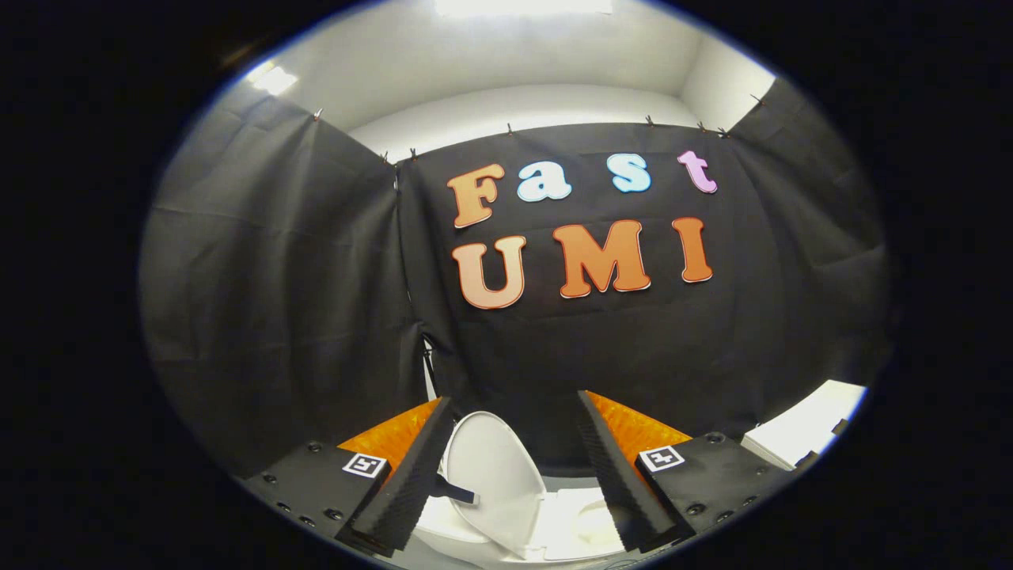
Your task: Open the toilet lid.
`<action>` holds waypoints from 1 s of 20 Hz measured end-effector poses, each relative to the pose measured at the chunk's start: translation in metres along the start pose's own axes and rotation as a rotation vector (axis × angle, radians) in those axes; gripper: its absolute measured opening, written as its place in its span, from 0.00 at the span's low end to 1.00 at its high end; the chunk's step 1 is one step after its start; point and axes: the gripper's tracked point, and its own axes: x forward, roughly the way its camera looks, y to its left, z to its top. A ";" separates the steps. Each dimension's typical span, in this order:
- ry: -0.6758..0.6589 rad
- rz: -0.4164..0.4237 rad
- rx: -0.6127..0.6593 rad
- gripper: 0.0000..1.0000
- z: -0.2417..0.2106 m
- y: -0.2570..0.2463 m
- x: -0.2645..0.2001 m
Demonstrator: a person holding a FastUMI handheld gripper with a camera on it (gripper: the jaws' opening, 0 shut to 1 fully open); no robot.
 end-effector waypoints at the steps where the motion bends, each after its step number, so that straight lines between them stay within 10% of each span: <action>1: 0.002 -0.005 0.005 0.98 0.000 -0.009 0.000; 20: -0.008 -0.054 0.023 0.98 0.007 -0.049 0.005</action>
